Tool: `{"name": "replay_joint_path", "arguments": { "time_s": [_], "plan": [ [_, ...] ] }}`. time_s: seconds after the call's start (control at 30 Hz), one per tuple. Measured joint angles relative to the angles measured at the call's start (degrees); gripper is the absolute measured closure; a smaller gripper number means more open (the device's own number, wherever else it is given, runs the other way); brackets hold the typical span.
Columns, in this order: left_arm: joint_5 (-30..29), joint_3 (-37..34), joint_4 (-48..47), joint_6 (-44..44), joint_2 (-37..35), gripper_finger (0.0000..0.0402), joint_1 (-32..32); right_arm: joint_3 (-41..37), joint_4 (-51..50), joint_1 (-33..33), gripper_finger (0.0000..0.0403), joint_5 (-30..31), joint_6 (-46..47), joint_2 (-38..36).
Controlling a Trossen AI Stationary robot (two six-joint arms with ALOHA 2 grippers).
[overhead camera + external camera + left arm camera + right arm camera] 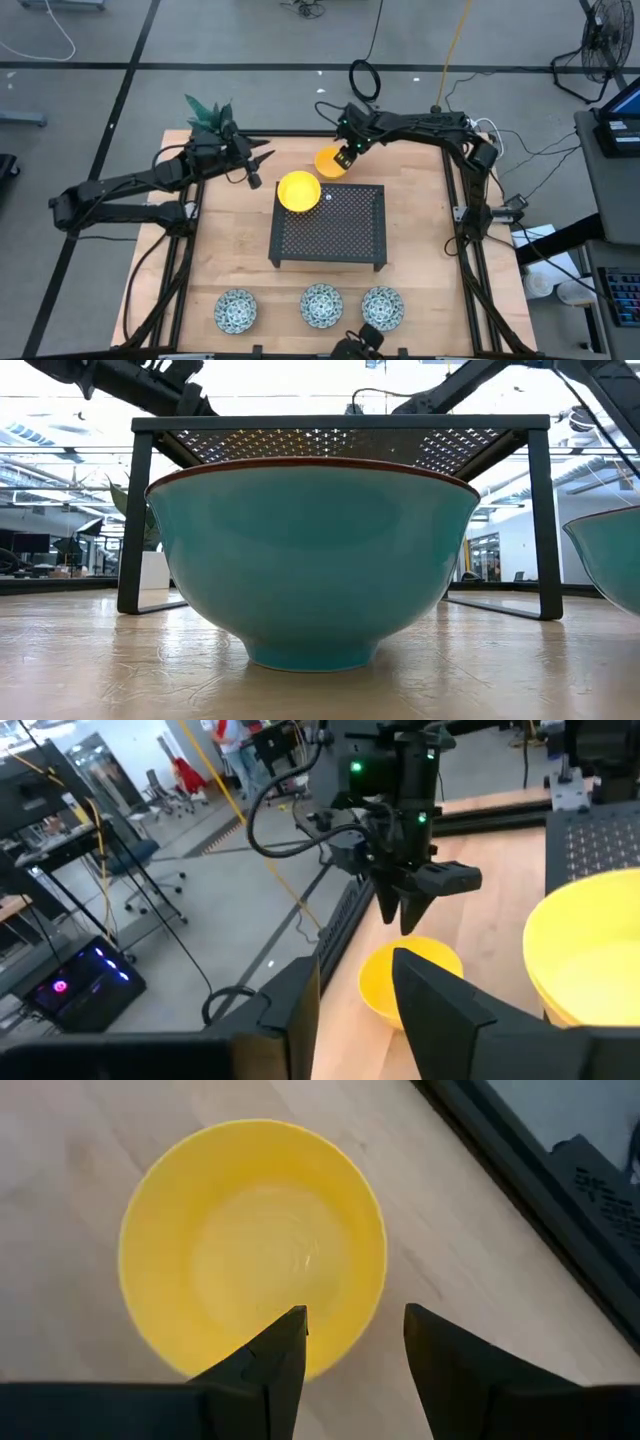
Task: Pick & Place Mini bowls
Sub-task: Stack the yellow bowl on top of the yellow bowl on the shelf
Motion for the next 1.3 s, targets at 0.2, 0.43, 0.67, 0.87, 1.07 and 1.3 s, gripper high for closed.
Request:
{"name": "replay_joint_path", "arguments": {
  "time_s": [0.2, 0.43, 0.67, 0.87, 1.07, 1.3],
  "plan": [
    [0.0, 0.0, -1.1, -0.6, 1.0, 0.0257, 0.0, 0.0, 0.2, 0.6, 0.0248, 0.0, 0.0, 2.3],
    [0.0, 0.0, -1.1, -2.7, 1.1, 0.0256, 0.0, 0.0, -0.4, 0.6, 0.0248, 0.0, 0.0, 4.8],
    [0.1, 0.0, -1.1, -3.0, 1.1, 0.0256, 0.0, 0.0, -0.3, 0.6, 0.0267, 0.0, -1.0, 5.8],
    [0.1, 0.0, -1.1, -3.2, 1.1, 0.0256, 0.0, 0.0, -0.3, 0.6, 0.0335, 0.0, -1.5, 5.8],
    [0.1, 0.0, -1.1, -3.2, 1.1, 0.0256, 0.0, 0.0, 0.4, 0.6, 0.0396, -0.3, -2.9, 5.6],
    [0.1, 0.0, -1.1, -3.2, 1.1, 0.0256, 0.0, 0.0, 1.4, 0.6, 0.04, -0.1, -4.6, 5.0]
  ]
}}
